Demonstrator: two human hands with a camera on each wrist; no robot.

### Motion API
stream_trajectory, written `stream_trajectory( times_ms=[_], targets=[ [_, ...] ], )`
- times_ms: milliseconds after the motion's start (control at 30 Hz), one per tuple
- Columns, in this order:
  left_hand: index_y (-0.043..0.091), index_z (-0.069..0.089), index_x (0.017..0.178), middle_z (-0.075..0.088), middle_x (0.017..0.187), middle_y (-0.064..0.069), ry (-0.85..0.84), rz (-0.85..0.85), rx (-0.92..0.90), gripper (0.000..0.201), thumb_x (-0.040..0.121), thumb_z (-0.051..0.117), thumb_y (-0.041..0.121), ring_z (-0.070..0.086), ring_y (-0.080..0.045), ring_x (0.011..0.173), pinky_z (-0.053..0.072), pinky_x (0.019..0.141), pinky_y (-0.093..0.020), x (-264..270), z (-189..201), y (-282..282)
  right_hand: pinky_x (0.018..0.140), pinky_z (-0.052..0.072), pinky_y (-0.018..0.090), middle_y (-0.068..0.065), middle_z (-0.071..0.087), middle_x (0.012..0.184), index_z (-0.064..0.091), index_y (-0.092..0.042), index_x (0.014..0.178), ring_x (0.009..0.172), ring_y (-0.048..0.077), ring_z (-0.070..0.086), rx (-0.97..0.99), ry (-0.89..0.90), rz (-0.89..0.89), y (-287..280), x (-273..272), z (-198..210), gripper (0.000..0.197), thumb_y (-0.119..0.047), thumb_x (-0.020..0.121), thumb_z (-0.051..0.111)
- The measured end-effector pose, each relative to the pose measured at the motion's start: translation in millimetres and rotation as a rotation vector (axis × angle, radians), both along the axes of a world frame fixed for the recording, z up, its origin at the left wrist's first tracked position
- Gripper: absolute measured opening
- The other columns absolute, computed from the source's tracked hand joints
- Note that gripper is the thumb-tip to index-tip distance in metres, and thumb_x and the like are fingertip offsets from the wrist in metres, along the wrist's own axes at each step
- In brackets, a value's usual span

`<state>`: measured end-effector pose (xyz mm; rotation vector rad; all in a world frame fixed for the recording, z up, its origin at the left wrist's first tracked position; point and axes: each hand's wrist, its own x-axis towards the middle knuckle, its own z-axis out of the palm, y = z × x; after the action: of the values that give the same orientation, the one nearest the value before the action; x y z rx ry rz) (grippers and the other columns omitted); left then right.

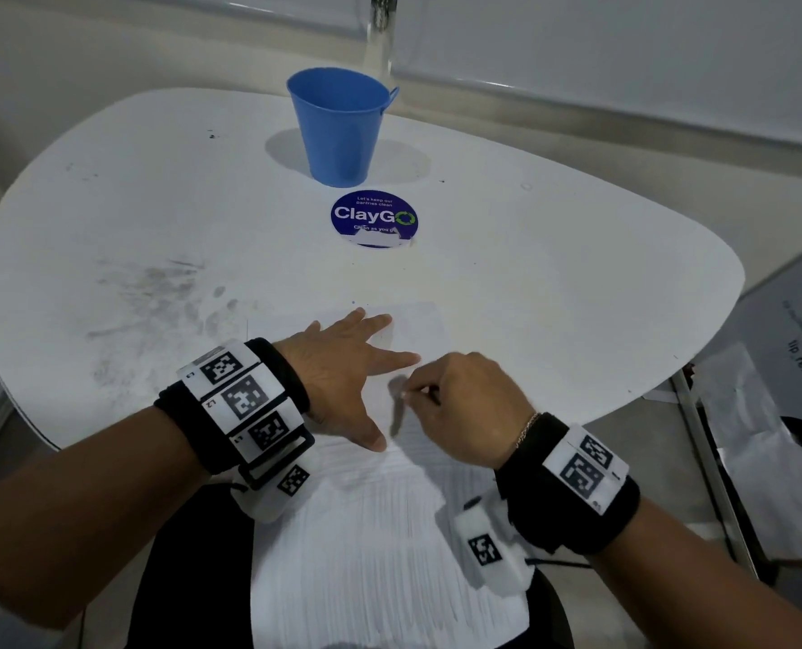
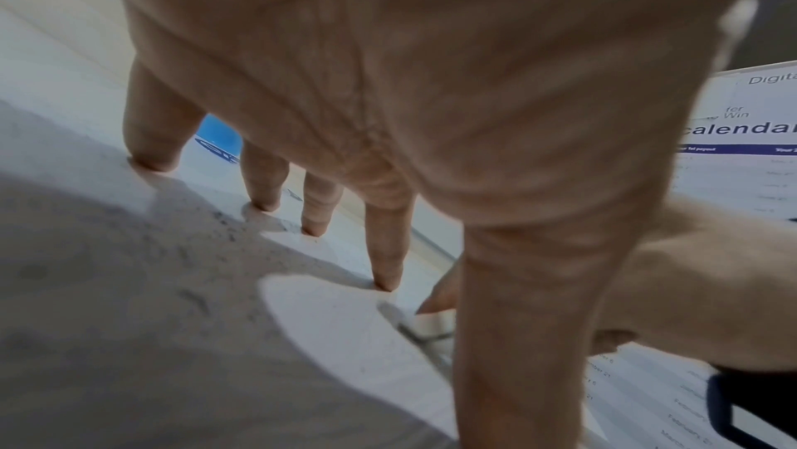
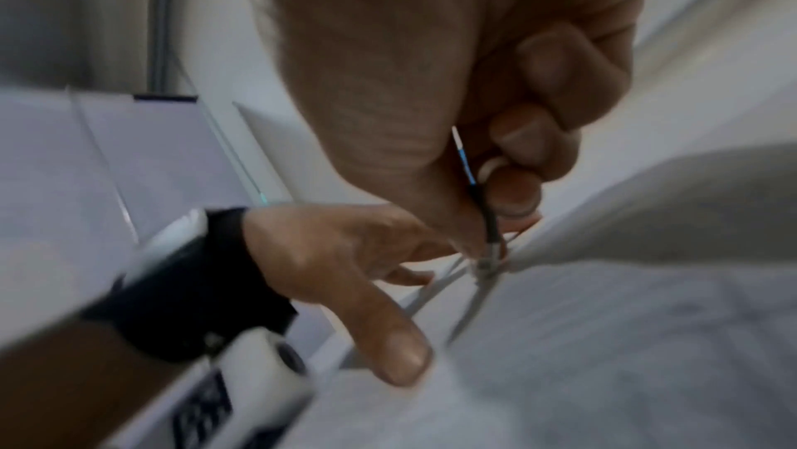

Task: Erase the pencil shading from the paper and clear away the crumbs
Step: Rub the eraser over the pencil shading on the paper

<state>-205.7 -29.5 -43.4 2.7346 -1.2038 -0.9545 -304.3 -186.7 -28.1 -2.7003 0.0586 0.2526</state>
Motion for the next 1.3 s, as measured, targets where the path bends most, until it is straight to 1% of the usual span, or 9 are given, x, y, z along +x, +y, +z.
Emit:
stream_trajectory(
  times_ms=[133, 300, 433, 633, 800, 933, 1067, 1233, 1300],
  targets=[
    [0.060, 0.002, 0.153, -0.022, 0.165, 0.014, 0.005, 0.002, -0.003, 0.107, 0.075, 0.073, 0.067, -0.027, -0.013, 0.151, -0.003, 0.125, -0.053, -0.4, 3.1, 0.2, 0.077, 0.052, 0.030, -0.010, 0.075, 0.095, 0.076, -0.034, 0.102, 0.088, 0.018, 0.067, 0.007, -0.008, -0.126, -17.1, 9.2, 1.9, 0.020, -0.031, 0.095, 0.058],
    [0.059, 0.001, 0.153, -0.022, 0.165, 0.014, -0.001, 0.002, 0.000, 0.106, 0.075, 0.072, 0.069, -0.028, -0.013, 0.150, -0.003, 0.125, -0.052, -1.5, 2.3, 0.5, 0.073, 0.051, 0.029, -0.014, 0.067, 0.070, 0.077, -0.029, 0.093, 0.071, 0.012, 0.060, 0.039, 0.084, -0.013, -15.8, 1.9, 4.3, 0.019, -0.027, 0.092, 0.059],
    [0.060, 0.001, 0.153, -0.022, 0.165, 0.014, -0.017, -0.007, -0.009, 0.102, 0.077, 0.068, 0.072, -0.027, -0.012, 0.151, -0.003, 0.125, -0.051, -1.5, 1.4, 2.3, 0.082, 0.052, 0.031, -0.011, 0.073, 0.088, 0.077, -0.028, 0.097, 0.089, 0.017, 0.065, 0.006, 0.019, -0.135, -32.0, 9.1, 6.0, 0.020, -0.025, 0.092, 0.058],
    [0.056, 0.002, 0.155, -0.019, 0.167, 0.010, -0.036, 0.006, -0.013, 0.105, 0.076, 0.070, 0.072, -0.024, -0.017, 0.152, -0.001, 0.124, -0.053, -6.1, 3.1, -3.3, 0.072, 0.052, 0.031, -0.018, 0.049, 0.052, 0.077, -0.025, 0.093, 0.067, 0.016, 0.057, 0.047, 0.031, -0.022, -10.7, -3.5, 2.9, 0.020, -0.026, 0.094, 0.057],
    [0.057, 0.002, 0.154, -0.020, 0.166, 0.011, -0.009, 0.033, -0.002, 0.107, 0.074, 0.072, 0.071, -0.026, -0.015, 0.152, -0.003, 0.124, -0.053, -4.1, 3.4, -3.0, 0.080, 0.053, 0.036, -0.010, 0.074, 0.087, 0.077, -0.027, 0.097, 0.085, 0.021, 0.066, 0.011, -0.026, -0.122, -27.0, 4.4, 1.8, 0.019, -0.028, 0.094, 0.058],
    [0.058, 0.002, 0.154, -0.021, 0.166, 0.012, -0.001, 0.036, 0.001, 0.108, 0.074, 0.073, 0.070, -0.026, -0.015, 0.151, -0.003, 0.124, -0.054, -4.4, 3.0, -3.5, 0.069, 0.048, 0.028, -0.014, 0.066, 0.069, 0.077, -0.029, 0.095, 0.065, 0.008, 0.058, 0.020, 0.072, 0.007, -18.5, -3.7, 2.9, 0.019, -0.026, 0.093, 0.059],
    [0.058, 0.003, 0.154, -0.020, 0.166, 0.013, -0.004, 0.041, -0.010, 0.107, 0.074, 0.073, 0.070, -0.025, -0.014, 0.152, -0.002, 0.124, -0.054, -4.2, 3.0, -2.4, 0.081, 0.052, 0.029, -0.011, 0.074, 0.093, 0.077, -0.029, 0.101, 0.086, 0.014, 0.066, -0.012, 0.030, -0.100, -30.8, 4.0, 5.1, 0.019, -0.026, 0.093, 0.060],
    [0.058, 0.002, 0.154, -0.021, 0.166, 0.013, 0.003, 0.039, -0.002, 0.108, 0.074, 0.073, 0.070, -0.026, -0.014, 0.151, -0.004, 0.124, -0.053, -4.2, 3.1, -2.7, 0.073, 0.053, 0.031, -0.009, 0.072, 0.078, 0.078, -0.028, 0.092, 0.074, 0.015, 0.064, 0.014, 0.084, 0.030, -18.0, -4.9, 5.1, 0.019, -0.023, 0.091, 0.059],
    [0.058, 0.003, 0.154, -0.021, 0.166, 0.013, 0.000, 0.038, -0.006, 0.107, 0.074, 0.073, 0.070, -0.026, -0.014, 0.151, -0.004, 0.124, -0.053, -4.0, 3.3, -2.3, 0.078, 0.053, 0.030, -0.010, 0.074, 0.087, 0.077, -0.029, 0.096, 0.083, 0.017, 0.066, -0.015, 0.064, -0.041, -26.0, 1.5, 4.7, 0.019, -0.025, 0.092, 0.059]
  ],
)
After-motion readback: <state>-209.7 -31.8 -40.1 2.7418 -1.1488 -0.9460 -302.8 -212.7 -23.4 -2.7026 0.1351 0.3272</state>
